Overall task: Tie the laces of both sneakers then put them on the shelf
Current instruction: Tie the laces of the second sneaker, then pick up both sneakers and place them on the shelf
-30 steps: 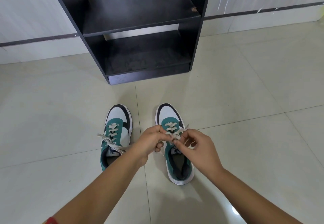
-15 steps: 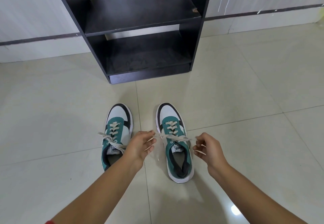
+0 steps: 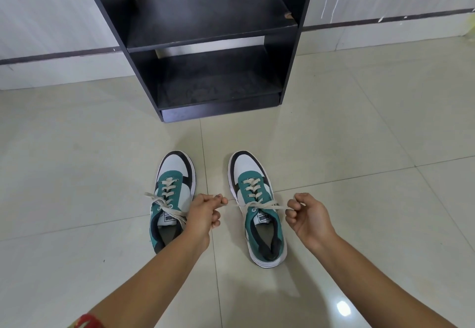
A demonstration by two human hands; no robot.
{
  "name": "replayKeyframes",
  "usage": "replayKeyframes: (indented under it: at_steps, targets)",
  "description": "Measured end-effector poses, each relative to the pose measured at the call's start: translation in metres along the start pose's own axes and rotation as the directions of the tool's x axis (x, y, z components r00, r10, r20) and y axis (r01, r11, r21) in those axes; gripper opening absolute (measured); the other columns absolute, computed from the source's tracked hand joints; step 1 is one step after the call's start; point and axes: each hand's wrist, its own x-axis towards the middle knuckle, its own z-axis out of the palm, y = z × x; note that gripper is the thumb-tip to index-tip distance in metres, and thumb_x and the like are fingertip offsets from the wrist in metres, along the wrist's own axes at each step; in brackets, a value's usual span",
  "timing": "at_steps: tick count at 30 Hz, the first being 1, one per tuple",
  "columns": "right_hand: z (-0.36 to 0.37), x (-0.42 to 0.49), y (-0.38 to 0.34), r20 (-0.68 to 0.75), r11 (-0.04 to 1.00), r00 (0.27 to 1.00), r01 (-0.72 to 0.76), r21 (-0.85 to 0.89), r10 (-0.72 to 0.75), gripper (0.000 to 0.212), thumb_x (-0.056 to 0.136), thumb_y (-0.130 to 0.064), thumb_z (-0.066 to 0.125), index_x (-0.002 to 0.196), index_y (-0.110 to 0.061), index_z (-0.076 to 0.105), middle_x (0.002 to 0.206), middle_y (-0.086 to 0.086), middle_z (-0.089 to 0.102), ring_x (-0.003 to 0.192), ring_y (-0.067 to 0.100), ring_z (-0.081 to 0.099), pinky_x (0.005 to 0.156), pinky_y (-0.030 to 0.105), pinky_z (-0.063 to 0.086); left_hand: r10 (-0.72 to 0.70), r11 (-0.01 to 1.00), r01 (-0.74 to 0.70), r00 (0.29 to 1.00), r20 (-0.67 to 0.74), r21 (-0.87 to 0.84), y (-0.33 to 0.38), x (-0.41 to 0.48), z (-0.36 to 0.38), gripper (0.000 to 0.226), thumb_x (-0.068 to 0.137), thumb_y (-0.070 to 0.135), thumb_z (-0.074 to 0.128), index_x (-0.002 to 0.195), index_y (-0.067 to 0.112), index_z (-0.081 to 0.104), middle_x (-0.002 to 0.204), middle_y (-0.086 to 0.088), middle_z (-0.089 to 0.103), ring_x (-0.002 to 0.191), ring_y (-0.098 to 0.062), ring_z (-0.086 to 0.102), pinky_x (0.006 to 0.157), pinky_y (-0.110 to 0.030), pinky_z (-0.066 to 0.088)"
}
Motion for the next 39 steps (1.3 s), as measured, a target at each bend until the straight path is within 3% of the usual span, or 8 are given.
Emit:
replayKeyframes:
  at_steps: [17,20,23,26,29,32,35,39]
  targets:
    - [-0.017,0.006,0.000,-0.101,0.994,0.995,-0.016,-0.108,0.005,0.028,0.091,-0.005,0.037,0.066,-0.018,0.032,0.041,-0.007,0.034,0.034,0.009,0.030,0.034,0.015,0.027,0.085,0.990,-0.074,0.993,-0.086,0.117,0.000,-0.003,0.006,0.015,0.091,0.004,0.048,0.079,0.012,0.042,0.083,-0.007,0.064,0.053,-0.010,0.041,0.050,-0.026,0.031]
    - [-0.014,-0.003,-0.001,-0.068,0.955,0.997,0.000,-0.297,-0.021,0.023,0.094,-0.010,0.041,0.073,-0.018,0.037,0.049,-0.005,0.046,0.042,0.011,0.037,0.041,0.021,0.033,0.036,0.991,-0.034,0.999,-0.015,0.127,0.004,-0.006,-0.002,0.011,0.090,0.006,0.051,0.083,0.011,0.044,0.086,-0.007,0.068,0.049,-0.013,0.035,0.050,-0.027,0.036]
    - [-0.011,-0.013,-0.006,-0.028,0.747,0.992,0.074,-0.660,-0.122,0.005,0.094,-0.018,0.051,0.092,-0.015,0.047,0.084,0.003,0.063,0.065,0.017,0.055,0.057,0.028,0.043,0.027,0.962,-0.052,0.995,0.095,0.270,0.000,-0.014,-0.014,0.007,0.088,0.014,0.059,0.088,0.012,0.052,0.102,-0.011,0.069,0.055,-0.016,0.049,0.059,-0.032,0.048]
    - [-0.012,-0.026,-0.005,0.099,0.313,0.925,0.223,-0.923,-0.366,0.038,0.089,-0.027,0.058,0.123,-0.020,0.042,0.118,0.002,0.049,0.088,0.020,0.060,0.077,0.034,0.047,0.269,0.844,-0.279,0.959,0.089,0.458,-0.009,-0.030,-0.021,0.021,0.086,0.021,0.064,0.105,0.019,0.057,0.111,0.003,0.064,0.068,-0.013,0.057,0.071,-0.035,0.050]
    - [-0.001,-0.052,-0.008,0.409,-0.269,0.837,0.326,-0.906,-0.363,0.022,0.091,-0.038,0.050,0.110,-0.028,0.049,0.109,-0.004,0.049,0.074,0.019,0.059,0.066,0.032,0.047,0.569,0.448,-0.454,0.810,0.146,0.770,-0.016,-0.046,-0.034,0.033,0.085,0.030,0.063,0.116,0.028,0.054,0.113,0.015,0.058,0.090,-0.010,0.057,0.083,-0.032,0.048]
    - [0.013,-0.071,-0.008,0.401,-0.523,0.913,0.306,-0.796,-0.077,0.031,0.087,-0.046,0.051,0.115,-0.032,0.048,0.109,0.001,0.052,0.085,0.025,0.061,0.068,0.031,0.043,0.694,0.142,-0.361,0.700,0.168,0.922,-0.029,-0.049,-0.059,0.038,0.078,0.033,0.069,0.113,0.027,0.056,0.124,0.006,0.058,0.114,-0.020,0.052,0.098,-0.040,0.038]
    - [0.020,-0.074,0.004,0.305,-0.622,0.952,0.239,-0.745,0.001,0.058,0.081,-0.039,0.058,0.134,-0.037,0.036,0.117,0.008,0.049,0.096,0.028,0.060,0.072,0.031,0.044,0.682,0.227,-0.272,0.730,0.047,0.935,-0.043,-0.053,-0.077,0.052,0.066,0.031,0.078,0.113,0.023,0.056,0.141,-0.005,0.044,0.127,-0.029,0.041,0.100,-0.048,0.035]
    - [0.015,-0.060,0.013,0.208,-0.699,0.978,0.157,-0.697,0.011,0.044,0.083,-0.025,0.057,0.126,-0.026,0.049,0.117,0.008,0.058,0.104,0.028,0.060,0.069,0.029,0.040,0.673,0.395,-0.245,0.733,-0.097,0.886,-0.052,-0.056,-0.087,0.068,0.062,0.020,0.083,0.121,0.014,0.051,0.151,-0.015,0.025,0.134,-0.037,0.028,0.100,-0.052,0.037]
